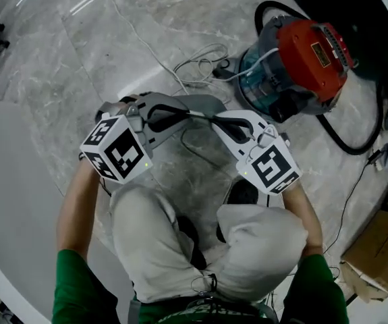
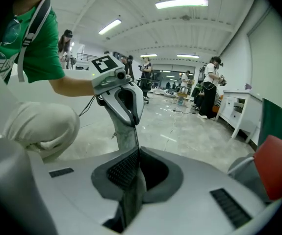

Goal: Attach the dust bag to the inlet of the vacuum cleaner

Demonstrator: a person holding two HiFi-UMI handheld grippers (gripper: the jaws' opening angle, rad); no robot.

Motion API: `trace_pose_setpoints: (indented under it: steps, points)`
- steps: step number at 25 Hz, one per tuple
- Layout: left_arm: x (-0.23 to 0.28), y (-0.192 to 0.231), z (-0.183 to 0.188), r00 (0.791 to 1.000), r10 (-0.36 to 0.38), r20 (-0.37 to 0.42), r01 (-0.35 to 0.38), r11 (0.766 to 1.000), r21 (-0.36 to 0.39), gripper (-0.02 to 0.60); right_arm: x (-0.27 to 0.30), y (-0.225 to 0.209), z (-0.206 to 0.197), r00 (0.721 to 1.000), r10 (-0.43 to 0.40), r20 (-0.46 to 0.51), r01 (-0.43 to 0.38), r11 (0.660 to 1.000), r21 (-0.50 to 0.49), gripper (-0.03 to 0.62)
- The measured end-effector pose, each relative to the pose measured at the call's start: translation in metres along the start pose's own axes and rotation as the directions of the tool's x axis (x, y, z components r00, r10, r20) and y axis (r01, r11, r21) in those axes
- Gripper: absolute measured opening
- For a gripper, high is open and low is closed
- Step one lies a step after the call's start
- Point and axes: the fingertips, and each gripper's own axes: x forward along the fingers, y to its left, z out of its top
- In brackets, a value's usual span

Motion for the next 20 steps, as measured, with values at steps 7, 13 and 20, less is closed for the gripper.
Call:
trace_pose_setpoints:
  steps: [7, 13, 20]
  points:
    - [0.030, -0.020, 0.052, 0.992, -0.120, 0.042, 0.114, 0.985, 0.129, 0.012, -0.057, 0.007, -0.024, 0.992, -0.124, -0.022, 0.126, 0.989, 0.072, 0.014]
    - [0.065, -0.022, 0.111, 0.978, -0.190, 0.082, 0.168, 0.960, 0.224, 0.020, -0.118, -0.005, -0.041, 0.978, -0.206, -0.038, 0.210, 0.964, 0.165, 0.012]
    - [0.103, -0.005, 0.133, 0.981, -0.176, 0.083, 0.152, 0.960, 0.237, 0.026, -0.153, -0.035, -0.057, 0.958, -0.286, -0.036, 0.287, 0.937, 0.197, 0.012]
